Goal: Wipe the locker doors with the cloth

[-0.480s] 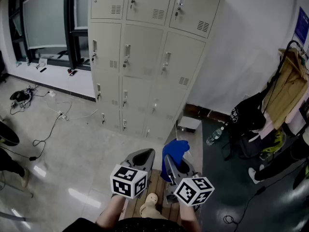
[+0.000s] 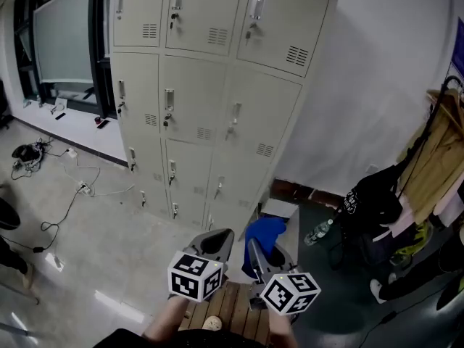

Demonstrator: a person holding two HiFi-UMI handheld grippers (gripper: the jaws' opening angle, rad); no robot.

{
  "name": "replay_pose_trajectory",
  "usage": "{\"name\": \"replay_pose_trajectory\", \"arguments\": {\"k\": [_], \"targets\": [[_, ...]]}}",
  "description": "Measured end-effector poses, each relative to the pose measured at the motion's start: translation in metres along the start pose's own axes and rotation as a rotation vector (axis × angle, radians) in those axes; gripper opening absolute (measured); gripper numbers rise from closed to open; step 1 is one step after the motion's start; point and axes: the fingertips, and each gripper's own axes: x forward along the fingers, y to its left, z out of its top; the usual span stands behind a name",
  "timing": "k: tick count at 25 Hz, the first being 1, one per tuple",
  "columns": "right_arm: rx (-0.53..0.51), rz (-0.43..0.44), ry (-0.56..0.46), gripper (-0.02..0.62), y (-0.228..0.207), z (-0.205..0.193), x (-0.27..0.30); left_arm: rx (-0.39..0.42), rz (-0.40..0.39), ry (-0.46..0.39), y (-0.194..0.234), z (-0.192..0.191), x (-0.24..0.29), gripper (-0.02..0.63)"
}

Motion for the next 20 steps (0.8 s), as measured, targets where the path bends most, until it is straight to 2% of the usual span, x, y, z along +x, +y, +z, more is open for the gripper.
{"name": "replay_pose_trajectory", "arguments": {"k": [7, 11, 20], "targets": [[0.0, 0.051, 0.021, 0.093, -0.014, -0.005, 0.015, 0.0, 0.054, 0.03, 0.01, -0.012, 0.019, 0.009], [-0.021, 0.064, 0.033, 0.094, -0.013, -0.007, 0.029, 0.001, 0.072, 0.031, 0.018, -0.006, 0.026, 0.009], [-0.02, 0.047, 0.028, 0.094, -0.054, 0.006, 0.088, -0.005, 0.049, 0.038, 0.057, 0.008, 0.09, 0.009]]}}
